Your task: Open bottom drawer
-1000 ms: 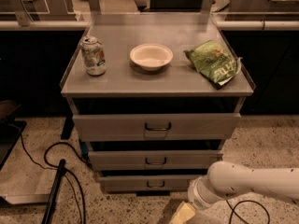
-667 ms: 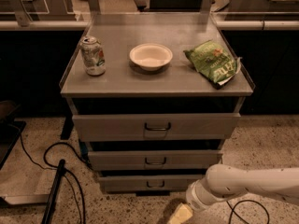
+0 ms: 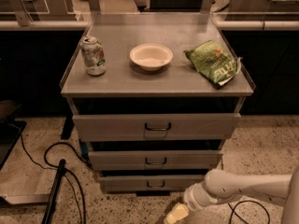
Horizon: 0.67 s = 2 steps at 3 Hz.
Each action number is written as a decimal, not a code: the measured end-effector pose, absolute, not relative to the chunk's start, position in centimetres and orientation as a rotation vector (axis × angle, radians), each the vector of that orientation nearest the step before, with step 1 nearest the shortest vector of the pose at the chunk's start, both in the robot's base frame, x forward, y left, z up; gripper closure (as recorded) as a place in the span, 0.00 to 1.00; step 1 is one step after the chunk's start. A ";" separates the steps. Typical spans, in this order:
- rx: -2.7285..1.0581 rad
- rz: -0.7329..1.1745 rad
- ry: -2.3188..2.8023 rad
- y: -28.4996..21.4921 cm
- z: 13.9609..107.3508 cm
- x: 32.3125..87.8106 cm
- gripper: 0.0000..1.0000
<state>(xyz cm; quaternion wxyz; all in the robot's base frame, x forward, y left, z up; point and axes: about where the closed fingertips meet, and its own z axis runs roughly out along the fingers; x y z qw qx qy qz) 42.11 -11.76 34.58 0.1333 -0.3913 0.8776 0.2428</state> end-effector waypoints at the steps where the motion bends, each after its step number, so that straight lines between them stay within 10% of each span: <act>1: -1.129 0.710 2.546 -11.7 34.2 42.2 0.00; 2: -1.109 0.696 2.559 -11.3 33.5 42.2 0.00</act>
Offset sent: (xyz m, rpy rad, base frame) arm 0.0017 0.0057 -0.0173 -0.0198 0.0019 -0.0480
